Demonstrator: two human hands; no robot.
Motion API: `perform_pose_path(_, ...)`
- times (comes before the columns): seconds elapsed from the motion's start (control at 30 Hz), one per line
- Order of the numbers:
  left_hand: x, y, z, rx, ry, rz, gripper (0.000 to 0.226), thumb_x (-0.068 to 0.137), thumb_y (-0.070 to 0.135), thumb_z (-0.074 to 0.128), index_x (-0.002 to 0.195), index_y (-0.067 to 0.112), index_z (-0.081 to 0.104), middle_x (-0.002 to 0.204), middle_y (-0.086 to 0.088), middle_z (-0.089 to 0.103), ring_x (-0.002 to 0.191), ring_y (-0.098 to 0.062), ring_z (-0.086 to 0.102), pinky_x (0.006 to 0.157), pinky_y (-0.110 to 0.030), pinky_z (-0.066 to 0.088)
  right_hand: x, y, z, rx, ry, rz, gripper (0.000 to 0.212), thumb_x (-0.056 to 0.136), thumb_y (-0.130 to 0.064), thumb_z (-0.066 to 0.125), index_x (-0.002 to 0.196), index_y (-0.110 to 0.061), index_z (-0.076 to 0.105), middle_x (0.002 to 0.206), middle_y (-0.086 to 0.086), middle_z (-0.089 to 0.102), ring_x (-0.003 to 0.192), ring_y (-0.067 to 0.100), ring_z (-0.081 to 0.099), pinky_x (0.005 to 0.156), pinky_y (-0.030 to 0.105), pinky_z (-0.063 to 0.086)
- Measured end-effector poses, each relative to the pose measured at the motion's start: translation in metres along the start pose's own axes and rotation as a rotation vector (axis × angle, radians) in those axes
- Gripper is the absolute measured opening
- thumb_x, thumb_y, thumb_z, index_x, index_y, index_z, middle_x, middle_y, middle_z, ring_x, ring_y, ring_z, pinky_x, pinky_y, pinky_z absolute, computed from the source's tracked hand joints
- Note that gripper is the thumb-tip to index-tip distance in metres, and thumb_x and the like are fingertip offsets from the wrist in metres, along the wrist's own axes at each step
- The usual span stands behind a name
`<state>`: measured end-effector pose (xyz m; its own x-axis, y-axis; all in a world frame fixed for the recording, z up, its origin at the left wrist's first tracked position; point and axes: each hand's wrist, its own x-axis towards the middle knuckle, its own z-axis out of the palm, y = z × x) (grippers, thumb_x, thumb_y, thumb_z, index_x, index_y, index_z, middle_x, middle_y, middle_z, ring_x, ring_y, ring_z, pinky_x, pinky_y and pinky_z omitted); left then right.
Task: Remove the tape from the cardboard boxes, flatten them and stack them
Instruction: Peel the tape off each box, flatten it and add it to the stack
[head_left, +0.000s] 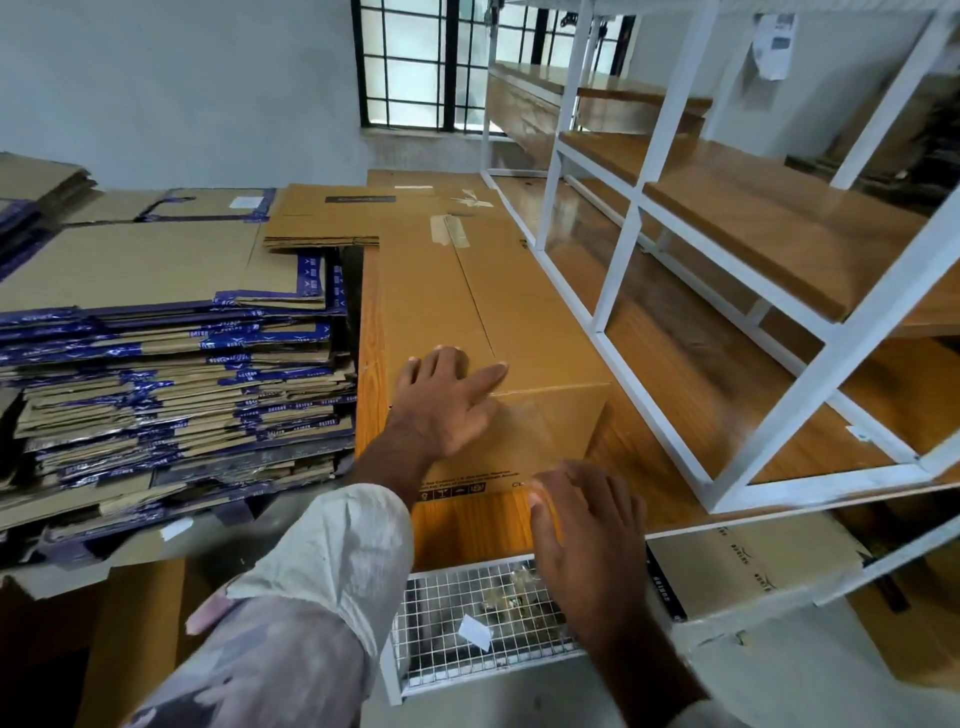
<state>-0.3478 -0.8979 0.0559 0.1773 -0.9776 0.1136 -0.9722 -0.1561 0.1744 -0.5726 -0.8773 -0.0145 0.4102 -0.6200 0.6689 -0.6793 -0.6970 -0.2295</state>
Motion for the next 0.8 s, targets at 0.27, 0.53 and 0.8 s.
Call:
perform_pose_path(0.27, 0.000, 0.008, 0.011, 0.122, 0.082, -0.003, 0.058, 0.103, 0.061, 0.035, 0.156, 0.047, 0.018, 0.160, -0.013, 0.025, 0.152, -0.034, 0.018, 0.124, -0.055, 0.016, 0.003, -0.003, -0.020, 0.092, 0.131, -0.113, 0.029, 0.087, -0.024, 0.067, 0.116, -0.022, 0.069, 0.115, 0.006, 0.069, 0.102, 0.024, 0.064, 0.077, 0.043, 0.048)
perform_pose_path(0.53, -0.013, 0.017, 0.038, 0.221, 0.131, -0.039, 0.080, 0.105, 0.050, 0.040, 0.161, 0.022, -0.009, 0.170, -0.014, -0.003, 0.157, -0.032, 0.000, 0.126, -0.052, 0.006, 0.099, 0.018, 0.006, 0.127, -0.068, -0.012, 0.035, 0.095, -0.043, 0.056, 0.120, -0.020, 0.066, 0.123, 0.000, 0.062, 0.113, 0.017, 0.057, 0.090, 0.045, 0.052)
perform_pose_path(0.8, -0.021, 0.010, 0.030, -0.025, 0.289, 0.007, 0.076, 0.077, 0.043, 0.045, 0.148, 0.017, 0.048, 0.151, -0.001, 0.050, 0.136, -0.023, 0.047, 0.110, -0.045, 0.036, 0.172, 0.024, 0.052, 0.039, -0.534, -0.046, 0.042, 0.100, -0.057, 0.041, 0.139, -0.042, 0.047, 0.151, -0.004, 0.042, 0.139, 0.019, 0.038, 0.110, 0.053, 0.030)
